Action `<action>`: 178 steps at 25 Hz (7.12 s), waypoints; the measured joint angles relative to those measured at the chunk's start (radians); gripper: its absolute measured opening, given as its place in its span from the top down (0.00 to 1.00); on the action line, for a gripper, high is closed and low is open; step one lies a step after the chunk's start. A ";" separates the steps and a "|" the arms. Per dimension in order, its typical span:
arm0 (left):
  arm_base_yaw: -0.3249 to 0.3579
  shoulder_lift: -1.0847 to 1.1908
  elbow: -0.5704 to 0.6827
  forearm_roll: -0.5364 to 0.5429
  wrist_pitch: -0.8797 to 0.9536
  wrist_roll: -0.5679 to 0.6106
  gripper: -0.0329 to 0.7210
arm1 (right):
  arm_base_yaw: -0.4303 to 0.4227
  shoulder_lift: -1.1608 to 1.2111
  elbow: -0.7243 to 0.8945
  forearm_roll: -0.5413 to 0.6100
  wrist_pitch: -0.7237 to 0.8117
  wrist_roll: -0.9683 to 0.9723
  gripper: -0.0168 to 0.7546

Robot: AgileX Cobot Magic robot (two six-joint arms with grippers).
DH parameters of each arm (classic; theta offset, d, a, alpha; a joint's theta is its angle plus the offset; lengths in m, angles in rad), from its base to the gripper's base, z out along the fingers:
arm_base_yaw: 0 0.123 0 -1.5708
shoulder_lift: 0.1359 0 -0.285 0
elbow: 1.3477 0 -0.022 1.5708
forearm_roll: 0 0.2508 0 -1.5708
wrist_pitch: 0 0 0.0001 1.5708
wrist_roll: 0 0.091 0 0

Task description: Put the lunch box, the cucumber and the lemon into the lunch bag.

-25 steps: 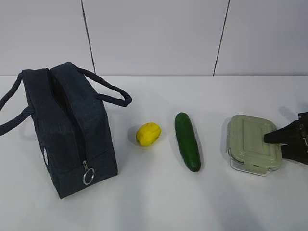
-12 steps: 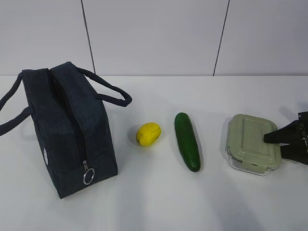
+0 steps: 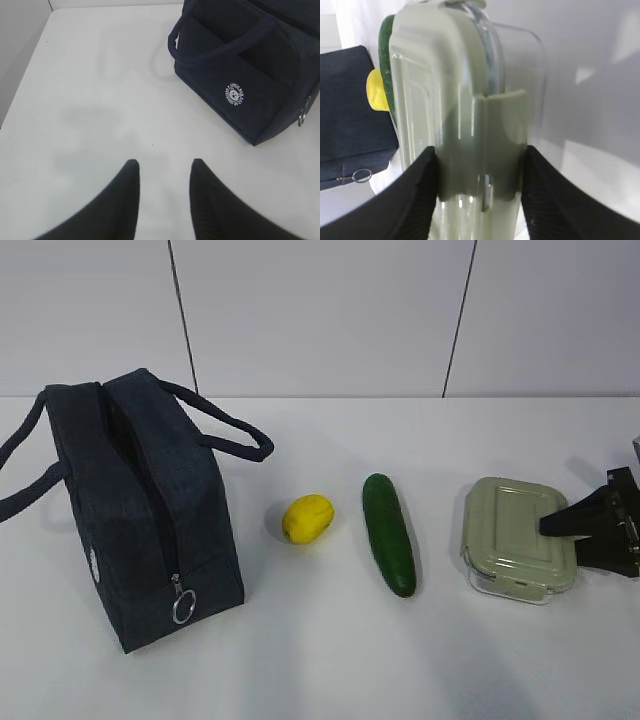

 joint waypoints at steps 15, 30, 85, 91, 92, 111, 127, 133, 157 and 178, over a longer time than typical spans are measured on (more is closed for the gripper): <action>0.000 0.000 0.000 0.000 0.000 0.000 0.64 | 0.039 -0.103 0.000 -0.018 -0.002 0.036 0.52; 0.000 0.208 -0.051 -0.058 0.036 0.000 0.64 | 0.044 -0.259 0.003 -0.001 0.004 0.097 0.52; 0.002 1.531 -0.494 -0.760 -0.194 0.332 0.95 | 0.462 -0.454 -0.061 0.294 0.028 0.162 0.52; -0.040 1.531 -0.518 -0.777 -0.096 0.366 0.96 | 0.506 -0.454 -0.063 0.343 0.028 0.162 0.52; -0.055 1.531 -0.527 -0.777 -0.092 0.366 0.96 | 0.514 -0.454 -0.063 0.351 0.028 0.162 0.52; -0.145 1.591 -0.565 -0.785 -0.074 0.366 0.96 | 0.751 -0.446 -0.063 0.427 0.014 0.162 0.52; -0.142 1.600 -0.565 -0.728 -0.078 0.366 0.96 | 0.799 -0.299 -0.067 0.535 -0.005 0.136 0.52; -0.141 1.601 -0.565 -0.724 -0.078 0.366 0.96 | 0.798 -0.289 -0.067 0.541 0.013 0.113 0.52; -0.091 1.601 -0.565 -0.811 -0.013 0.386 0.96 | 0.798 -0.276 -0.068 0.373 -0.120 0.082 0.52; -0.091 1.601 -0.565 -0.928 -0.004 0.482 0.96 | 0.799 -0.270 -0.123 0.176 -0.322 0.154 0.52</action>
